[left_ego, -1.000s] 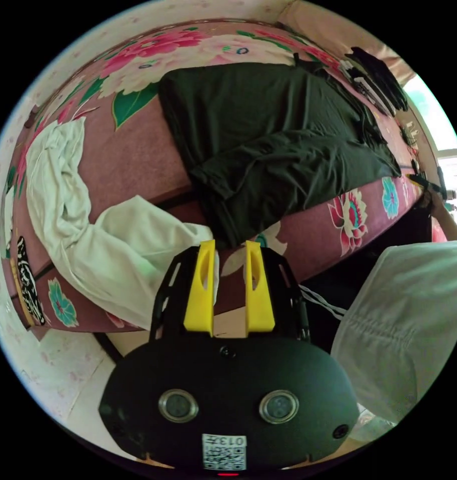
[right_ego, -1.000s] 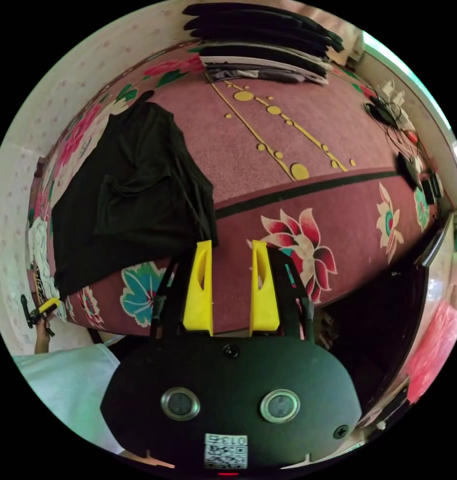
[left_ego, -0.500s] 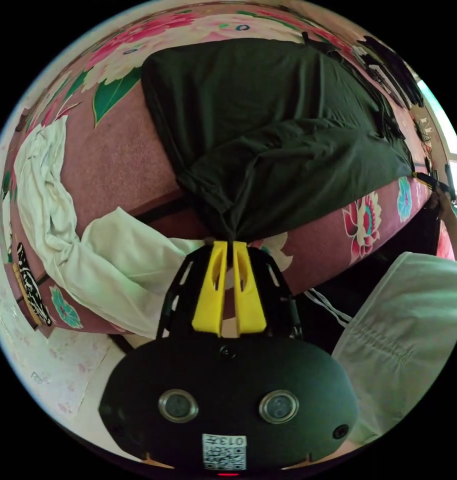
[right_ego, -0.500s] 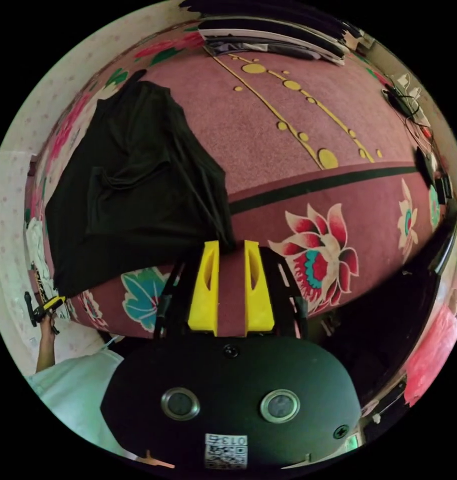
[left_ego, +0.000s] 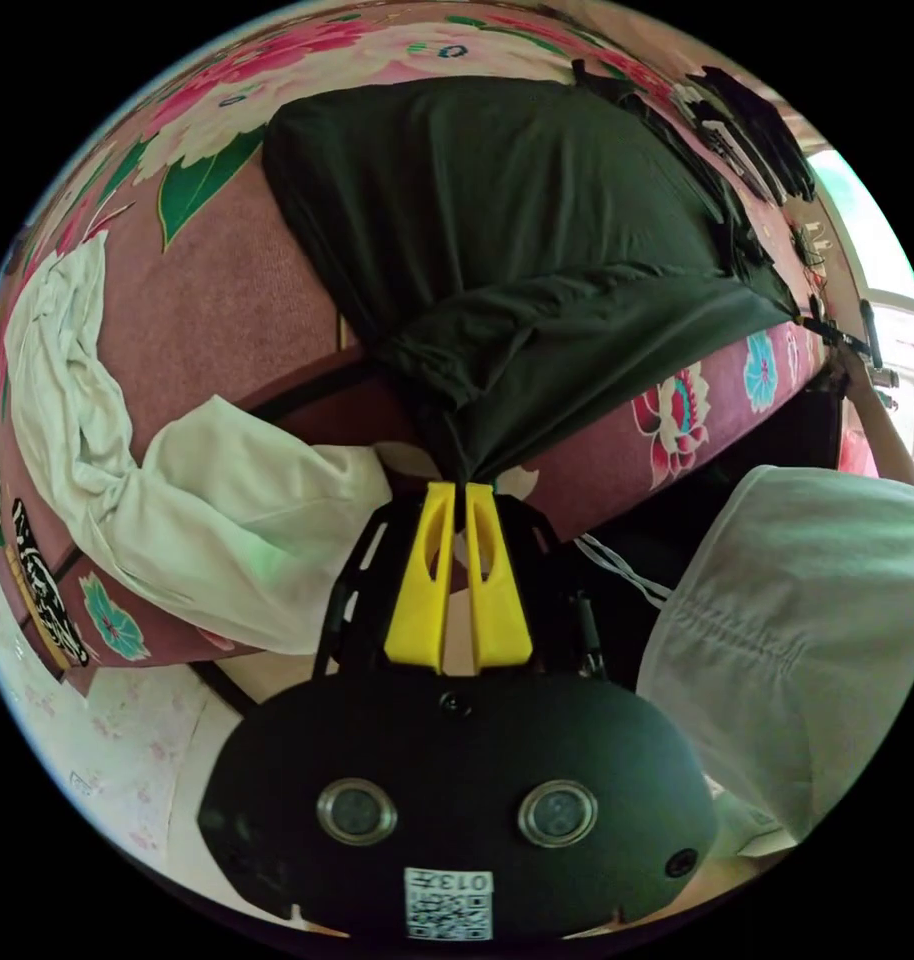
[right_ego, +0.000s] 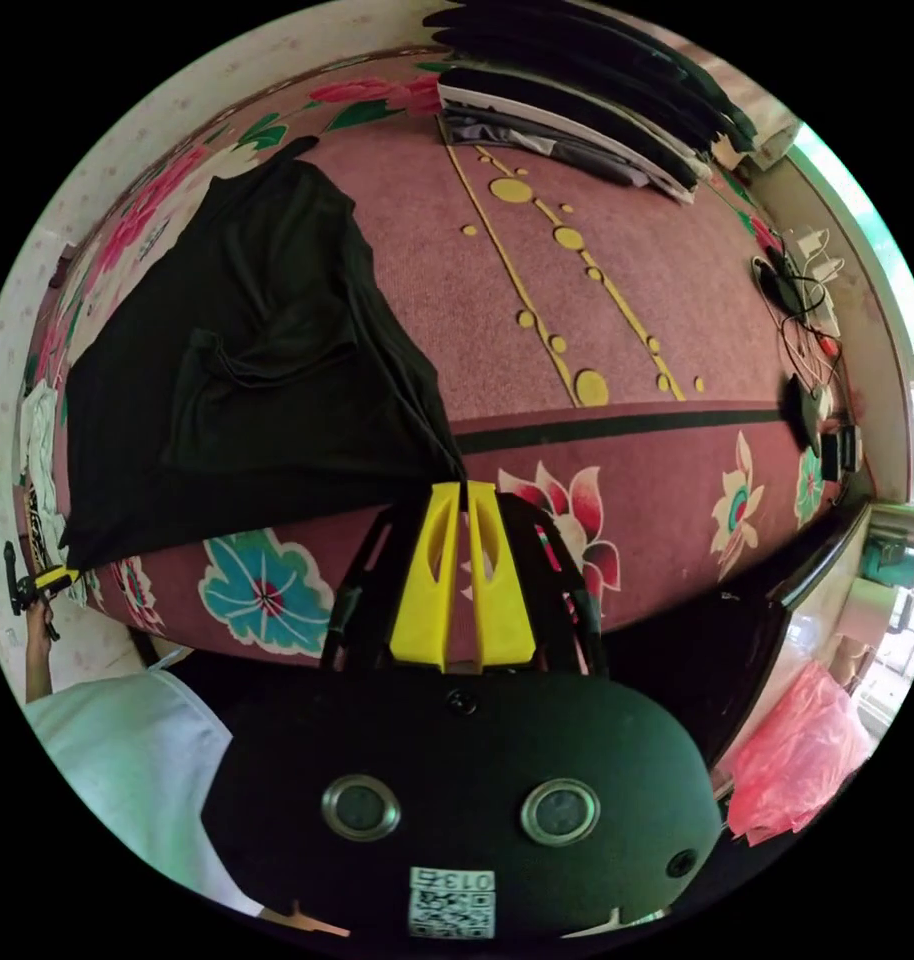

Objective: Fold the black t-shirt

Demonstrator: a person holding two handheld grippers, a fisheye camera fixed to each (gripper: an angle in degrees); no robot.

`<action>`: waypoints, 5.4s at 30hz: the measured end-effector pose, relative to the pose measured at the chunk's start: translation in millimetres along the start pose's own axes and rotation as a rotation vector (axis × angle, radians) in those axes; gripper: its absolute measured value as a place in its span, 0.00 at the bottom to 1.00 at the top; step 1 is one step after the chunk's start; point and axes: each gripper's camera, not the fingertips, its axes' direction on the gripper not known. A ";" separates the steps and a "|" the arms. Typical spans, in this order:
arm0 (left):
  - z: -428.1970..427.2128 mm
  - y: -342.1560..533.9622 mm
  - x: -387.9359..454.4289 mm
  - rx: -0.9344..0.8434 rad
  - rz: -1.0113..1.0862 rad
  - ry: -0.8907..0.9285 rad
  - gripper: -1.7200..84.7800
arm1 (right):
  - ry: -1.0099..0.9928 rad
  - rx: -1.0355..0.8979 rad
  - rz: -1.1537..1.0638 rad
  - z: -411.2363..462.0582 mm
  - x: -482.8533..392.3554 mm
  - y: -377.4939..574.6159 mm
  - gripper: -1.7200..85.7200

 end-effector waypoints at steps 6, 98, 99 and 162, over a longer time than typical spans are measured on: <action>-8.7 20.6 -24.6 -0.014 -0.078 0.008 0.08 | 0.033 -0.066 -0.104 2.9 -36.9 -17.8 0.10; -298.2 -190.7 -111.4 0.337 -0.035 -0.202 0.15 | -0.177 0.419 -0.848 -77.3 -637.5 -342.0 0.08; -298.0 -193.8 -107.4 0.331 -0.018 -0.203 0.15 | -0.199 0.414 -0.861 -78.9 -637.2 -340.3 0.08; -122.7 -208.1 341.2 0.189 0.336 -0.208 0.02 | 0.041 0.267 -0.392 26.7 -46.8 -186.0 0.04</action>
